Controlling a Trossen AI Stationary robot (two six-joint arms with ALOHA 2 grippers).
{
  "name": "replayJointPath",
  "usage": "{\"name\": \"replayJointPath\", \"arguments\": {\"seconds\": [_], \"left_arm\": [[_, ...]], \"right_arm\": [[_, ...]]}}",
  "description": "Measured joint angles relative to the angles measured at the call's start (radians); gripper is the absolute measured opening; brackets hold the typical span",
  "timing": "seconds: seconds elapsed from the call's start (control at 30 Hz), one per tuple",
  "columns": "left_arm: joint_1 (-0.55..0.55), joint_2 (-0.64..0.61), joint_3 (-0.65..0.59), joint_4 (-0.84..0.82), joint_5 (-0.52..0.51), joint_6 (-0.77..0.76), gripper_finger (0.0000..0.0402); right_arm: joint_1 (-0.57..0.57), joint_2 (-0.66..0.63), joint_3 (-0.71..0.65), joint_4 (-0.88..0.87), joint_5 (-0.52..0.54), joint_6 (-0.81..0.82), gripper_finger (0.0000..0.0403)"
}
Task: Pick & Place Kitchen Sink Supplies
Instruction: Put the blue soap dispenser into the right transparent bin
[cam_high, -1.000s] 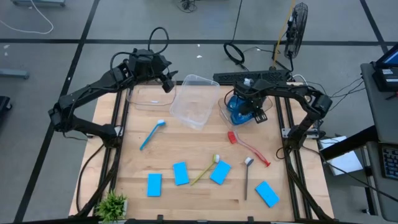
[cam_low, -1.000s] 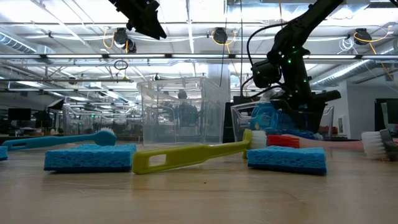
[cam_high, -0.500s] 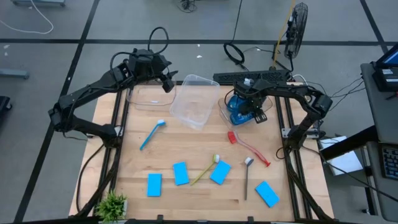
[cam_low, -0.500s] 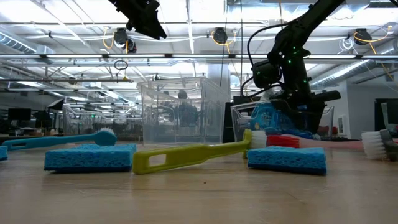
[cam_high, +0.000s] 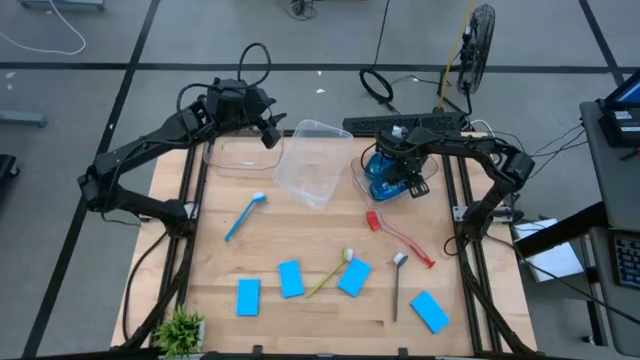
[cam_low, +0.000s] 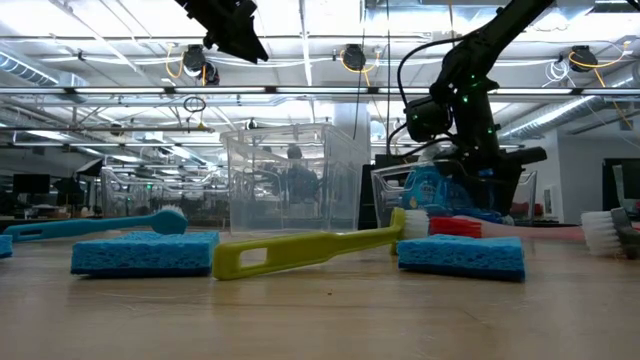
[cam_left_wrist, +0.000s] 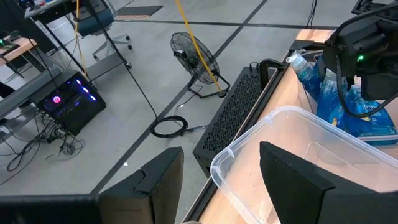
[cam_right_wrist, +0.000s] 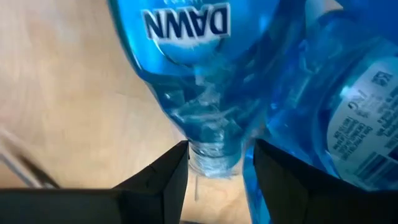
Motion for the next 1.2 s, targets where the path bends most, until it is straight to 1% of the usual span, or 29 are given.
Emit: {"name": "replayJointPath", "arguments": {"seconds": [0.2,0.3,0.43,0.77,1.2], "left_arm": [[0.0,0.0,0.0,0.0,0.0,0.005,0.0214],[0.0,0.0,0.0,0.0,0.0,0.007,0.0214],[0.0,0.0,0.0,0.0,0.0,0.007,0.0214],[0.0,0.0,0.0,0.0,0.0,0.009,0.0214],[0.0,0.0,0.0,0.0,0.0,0.019,0.0214]], "right_arm": [[0.0,0.0,-0.001,0.011,-0.008,0.0,0.0169],[0.0,0.001,-0.001,0.015,-0.049,0.0,0.017],[0.0,0.001,-0.001,0.014,-0.074,-0.003,0.0171],[-0.001,0.032,0.003,0.017,-0.077,-0.012,0.0171],[-0.009,0.035,0.003,0.023,-0.076,-0.019,0.0171]]}}
